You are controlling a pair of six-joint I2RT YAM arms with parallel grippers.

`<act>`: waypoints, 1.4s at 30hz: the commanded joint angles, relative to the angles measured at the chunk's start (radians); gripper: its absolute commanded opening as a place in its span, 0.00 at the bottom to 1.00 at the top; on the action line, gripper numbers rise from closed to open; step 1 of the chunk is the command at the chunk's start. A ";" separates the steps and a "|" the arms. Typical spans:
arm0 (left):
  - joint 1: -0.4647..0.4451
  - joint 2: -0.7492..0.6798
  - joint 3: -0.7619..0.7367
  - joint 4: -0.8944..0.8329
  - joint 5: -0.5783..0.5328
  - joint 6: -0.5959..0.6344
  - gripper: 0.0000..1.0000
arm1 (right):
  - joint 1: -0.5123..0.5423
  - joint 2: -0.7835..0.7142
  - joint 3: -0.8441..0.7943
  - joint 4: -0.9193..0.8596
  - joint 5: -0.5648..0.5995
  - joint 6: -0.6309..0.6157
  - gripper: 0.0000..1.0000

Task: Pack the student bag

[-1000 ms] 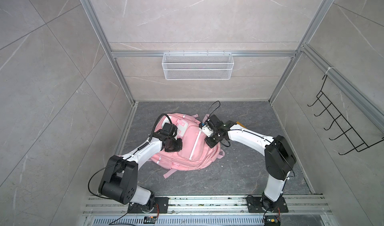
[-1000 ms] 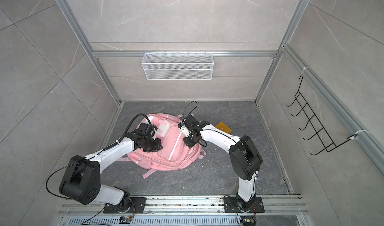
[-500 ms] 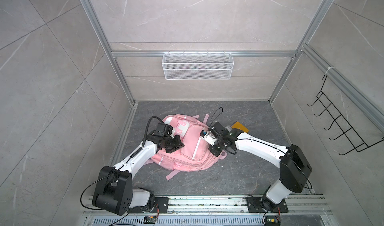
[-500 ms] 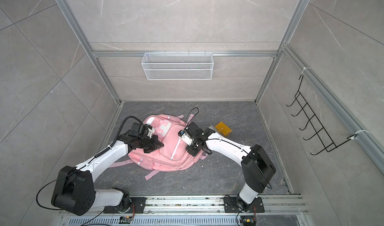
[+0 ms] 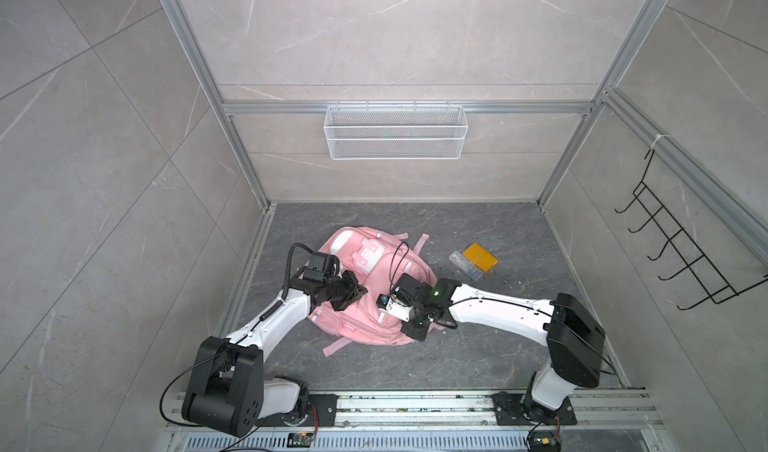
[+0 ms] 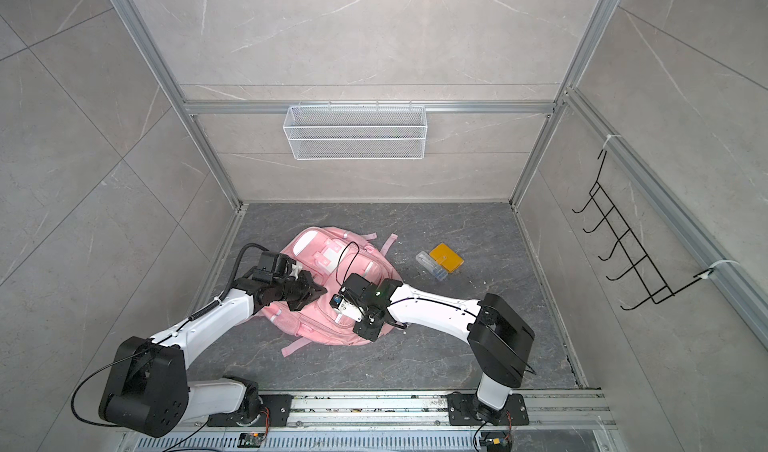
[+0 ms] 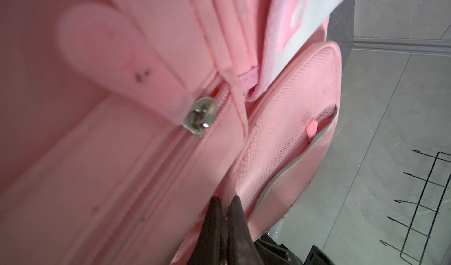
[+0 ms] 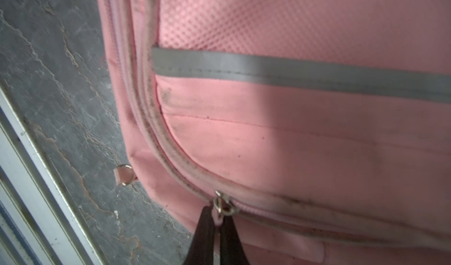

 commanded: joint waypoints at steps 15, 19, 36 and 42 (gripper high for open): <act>0.076 -0.029 -0.038 0.220 -0.032 -0.205 0.00 | 0.142 0.028 0.001 0.177 -0.009 0.103 0.00; 0.076 -0.026 -0.048 0.252 -0.053 -0.247 0.00 | 0.141 -0.013 -0.032 0.293 -0.005 0.224 0.00; -0.109 -0.046 -0.044 0.289 -0.168 -0.363 0.00 | -0.070 -0.147 -0.128 0.454 0.006 0.523 0.00; -0.136 -0.048 -0.088 0.348 -0.193 -0.424 0.00 | -0.122 -0.169 -0.135 0.446 0.031 0.603 0.00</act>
